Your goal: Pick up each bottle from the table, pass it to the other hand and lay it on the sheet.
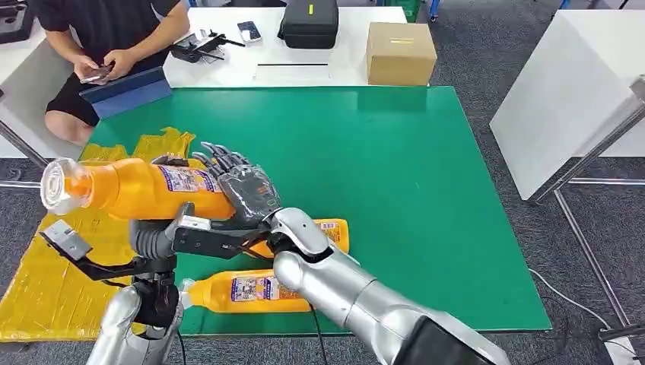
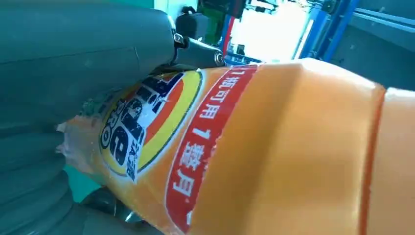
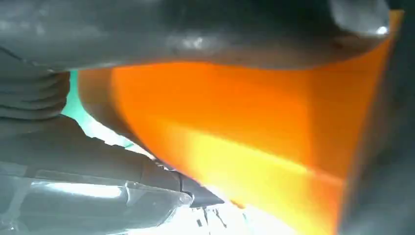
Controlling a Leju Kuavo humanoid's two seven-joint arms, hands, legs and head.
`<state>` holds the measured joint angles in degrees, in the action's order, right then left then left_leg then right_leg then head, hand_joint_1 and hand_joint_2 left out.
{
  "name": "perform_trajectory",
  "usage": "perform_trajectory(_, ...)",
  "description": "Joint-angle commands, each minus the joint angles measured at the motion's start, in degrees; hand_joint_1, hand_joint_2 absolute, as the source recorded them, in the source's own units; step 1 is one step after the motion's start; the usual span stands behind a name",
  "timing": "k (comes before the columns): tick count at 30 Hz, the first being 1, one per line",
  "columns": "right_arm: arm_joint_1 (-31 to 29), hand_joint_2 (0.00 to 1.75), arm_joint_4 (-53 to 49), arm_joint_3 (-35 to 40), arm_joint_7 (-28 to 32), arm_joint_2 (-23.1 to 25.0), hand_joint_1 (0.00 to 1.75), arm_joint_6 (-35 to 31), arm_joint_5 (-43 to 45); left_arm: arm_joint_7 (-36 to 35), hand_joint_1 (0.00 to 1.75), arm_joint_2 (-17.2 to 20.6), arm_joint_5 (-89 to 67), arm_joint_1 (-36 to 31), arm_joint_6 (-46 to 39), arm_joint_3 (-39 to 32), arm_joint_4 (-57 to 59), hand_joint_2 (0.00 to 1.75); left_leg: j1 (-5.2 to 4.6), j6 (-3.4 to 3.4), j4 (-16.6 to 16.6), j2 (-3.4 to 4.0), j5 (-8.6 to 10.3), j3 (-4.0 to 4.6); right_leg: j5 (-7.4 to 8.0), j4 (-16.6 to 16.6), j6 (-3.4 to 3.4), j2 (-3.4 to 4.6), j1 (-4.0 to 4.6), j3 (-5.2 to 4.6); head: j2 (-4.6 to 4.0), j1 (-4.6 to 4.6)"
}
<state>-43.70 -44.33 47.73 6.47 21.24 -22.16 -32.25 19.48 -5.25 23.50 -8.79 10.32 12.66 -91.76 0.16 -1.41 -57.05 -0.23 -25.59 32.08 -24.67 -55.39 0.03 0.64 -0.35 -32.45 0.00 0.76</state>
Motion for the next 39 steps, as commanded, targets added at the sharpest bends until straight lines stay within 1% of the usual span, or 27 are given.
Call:
perform_trajectory(1,6.6,0.0,-23.3,-19.3,-0.5,-8.4,0.0,5.3,-7.0,1.1,1.75,-0.4,0.1,1.8,2.0,-2.7,-0.1,1.75,0.01,0.05,0.0,-0.25,-0.01,-0.04,-0.07,0.0,0.02,-0.31,0.01,0.17,0.0,0.02)
perform_trajectory(3,9.1,0.0,-27.5,-20.6,-0.4,-9.4,0.0,5.5,-8.3,1.2,1.75,-0.5,0.0,1.7,2.6,-3.0,0.4,1.75,-0.02,0.05,0.0,-0.21,0.0,-0.01,-0.05,0.0,0.02,-0.27,-0.02,0.13,0.0,0.0)
perform_trajectory(6,12.2,0.0,-31.7,-21.4,-0.2,-10.9,0.0,5.3,-9.4,1.2,1.75,-0.6,0.0,1.0,3.2,-3.1,1.1,1.75,-0.02,0.07,0.0,-0.4,-0.01,-0.1,-0.1,0.1,0.02,-0.48,-0.02,0.31,0.0,0.02)
perform_trajectory(7,12.6,0.0,-32.1,-21.5,-0.2,-11.0,0.0,5.3,-9.7,1.2,1.75,-0.6,0.0,0.9,3.4,-3.1,1.2,1.75,-0.01,0.07,0.0,-0.31,0.01,-0.04,-0.07,0.1,0.0,-0.38,-0.01,0.2,0.0,0.02)
perform_trajectory(10,13.3,0.0,-33.3,-21.6,-0.2,-11.6,0.0,5.2,-9.9,0.9,1.75,-0.5,0.0,0.6,3.1,-2.9,0.9,1.75,-0.03,0.11,0.0,-0.4,-0.01,-0.11,-0.11,0.1,-0.02,-0.48,-0.03,0.28,0.0,0.0)
perform_trajectory(14,13.4,0.0,-35.4,-21.4,-0.2,-12.0,0.0,5.2,-10.0,0.9,1.75,0.3,0.3,1.2,2.5,-3.4,0.0,1.75,-0.02,0.07,0.0,-0.06,-0.02,0.0,-0.03,0.0,-0.01,-0.13,-0.03,0.06,0.0,0.0)
perform_trajectory(16,13.7,0.0,-36.7,-21.1,-0.6,-12.2,0.0,5.6,-10.5,1.0,1.75,0.6,0.4,1.7,2.4,-3.9,-0.3,1.75,-0.03,0.13,0.0,-0.11,-0.05,-0.09,-0.09,0.0,-0.03,-0.23,-0.04,0.16,0.0,-0.02)
perform_trajectory(19,16.0,0.0,-41.0,-21.1,-1.1,-13.1,0.0,5.9,-11.9,2.1,1.75,1.2,-2.6,2.0,0.8,-4.9,-0.7,1.75,0.01,0.06,0.0,-0.08,-0.02,-0.01,-0.03,0.0,-0.01,-0.13,0.0,0.06,0.0,0.0)
perform_trajectory(21,18.3,0.0,-44.9,-21.2,-1.7,-14.4,0.0,6.3,-14.0,3.1,1.75,2.5,-7.0,1.3,-1.5,-7.1,-1.1,1.75,-0.02,0.11,0.0,-0.1,-0.08,-0.15,-0.1,0.0,-0.02,-0.2,-0.03,0.21,0.0,0.0)
perform_trajectory(23,21.0,0.0,-48.6,-22.2,-2.4,-15.8,0.0,7.1,-16.1,3.7,1.75,4.0,-11.9,-0.1,-4.1,-10.8,-2.0,1.75,0.0,0.12,0.0,-0.15,-0.07,-0.15,-0.11,0.0,-0.02,-0.25,-0.01,0.23,0.0,0.0)
perform_trajectory(27,26.7,0.0,-55.1,-26.6,-1.7,-18.1,0.0,8.5,-18.7,2.5,1.75,7.1,-23.6,-2.6,-8.0,-20.5,-4.3,1.75,0.06,0.1,0.0,-0.2,-0.05,-0.05,-0.09,0.0,-0.02,-0.27,0.05,0.16,0.0,-0.02)
perform_trajectory(28,27.9,0.0,-56.3,-28.2,-0.9,-18.0,0.0,9.4,-19.2,2.1,1.75,6.8,-26.1,-2.8,-6.5,-23.4,-4.8,1.75,0.08,0.08,0.0,-0.17,-0.02,0.03,-0.04,0.0,-0.03,-0.22,0.07,0.07,0.0,0.02)
perform_trajectory(30,29.9,0.0,-57.9,-30.5,-0.6,-18.3,0.0,9.6,-20.5,2.1,1.75,7.1,-30.4,-2.6,-7.2,-26.2,-5.5,1.75,0.05,0.12,0.0,-0.15,-0.07,-0.06,-0.1,0.0,-0.03,-0.23,0.05,0.14,0.0,0.04)
perform_trajectory(34,30.3,0.0,-57.8,-31.1,0.1,-17.9,0.0,9.9,-20.8,2.3,1.75,6.6,-32.4,-2.2,-7.1,-26.6,-5.7,1.75,0.02,0.1,0.0,-0.1,-0.07,-0.09,-0.09,0.0,-0.02,-0.19,0.02,0.16,0.0,0.0)
perform_trajectory(35,31.0,0.0,-58.2,-31.7,-0.2,-18.0,0.0,9.7,-21.4,2.5,1.75,7.0,-37.2,-2.0,-10.0,-26.7,-5.9,1.75,0.04,0.07,0.0,-0.09,-0.05,0.01,-0.05,0.0,-0.01,-0.16,0.03,0.06,0.0,0.0)
perform_trajectory(36,32.5,0.0,-58.7,-32.6,-0.1,-19.0,0.0,9.3,-21.4,2.7,1.75,8.0,-42.1,-1.5,-12.8,-27.2,-6.1,1.75,0.0,0.1,0.0,-0.11,-0.07,-0.08,-0.1,0.0,0.0,-0.21,0.0,0.14,0.0,0.0)
perform_trajectory(38,35.0,0.0,-58.9,-35.0,0.5,-20.1,0.0,8.8,-21.3,2.8,1.75,9.2,-50.6,-0.5,-16.1,-28.3,-6.2,1.75,0.05,0.08,0.0,-0.14,-0.05,-0.07,-0.06,0.1,-0.01,-0.21,0.05,0.16,0.0,0.0)
perform_trajectory(39,35.9,0.0,-59.0,-35.9,1.5,-20.5,0.0,9.0,-20.7,3.0,1.75,9.1,-52.9,-0.3,-16.8,-28.8,-6.1,1.75,0.05,0.06,0.1,-0.13,-0.03,-0.07,-0.04,0.1,-0.01,-0.18,0.05,0.16,0.0,0.02)
